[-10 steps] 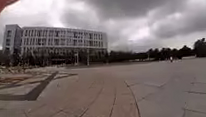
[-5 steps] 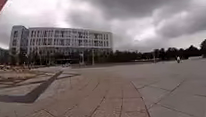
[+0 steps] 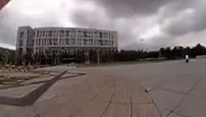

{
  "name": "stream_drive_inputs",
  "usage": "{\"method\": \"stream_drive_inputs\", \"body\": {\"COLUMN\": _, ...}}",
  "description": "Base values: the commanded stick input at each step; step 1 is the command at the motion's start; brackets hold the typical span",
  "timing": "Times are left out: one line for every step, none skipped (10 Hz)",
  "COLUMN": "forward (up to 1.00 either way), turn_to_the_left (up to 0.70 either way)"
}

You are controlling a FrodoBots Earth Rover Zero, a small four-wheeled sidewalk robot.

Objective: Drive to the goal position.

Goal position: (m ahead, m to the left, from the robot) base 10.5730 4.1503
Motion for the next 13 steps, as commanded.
{"method": "stream_drive_inputs", "body": {"forward": 0.5, "turn_to_the_left": 0.01}}
{"method": "stream_drive_inputs", "body": {"forward": 0.5, "turn_to_the_left": 0.01}}
{"method": "stream_drive_inputs", "body": {"forward": 0.5, "turn_to_the_left": 0.01}}
{"method": "stream_drive_inputs", "body": {"forward": 0.5, "turn_to_the_left": 0.01}}
{"method": "stream_drive_inputs", "body": {"forward": 0.5, "turn_to_the_left": 0.01}}
{"method": "stream_drive_inputs", "body": {"forward": 0.5, "turn_to_the_left": 0.01}}
{"method": "stream_drive_inputs", "body": {"forward": 0.5, "turn_to_the_left": 0.01}}
{"method": "stream_drive_inputs", "body": {"forward": 0.5, "turn_to_the_left": 0.19}}
{"method": "stream_drive_inputs", "body": {"forward": 0.5, "turn_to_the_left": 0.26}}
{"method": "stream_drive_inputs", "body": {"forward": 0.5, "turn_to_the_left": 0.26}}
{"method": "stream_drive_inputs", "body": {"forward": 0.5, "turn_to_the_left": 0.26}}
{"method": "stream_drive_inputs", "body": {"forward": 0.5, "turn_to_the_left": 0.26}}
{"method": "stream_drive_inputs", "body": {"forward": 0.5, "turn_to_the_left": 0.26}}
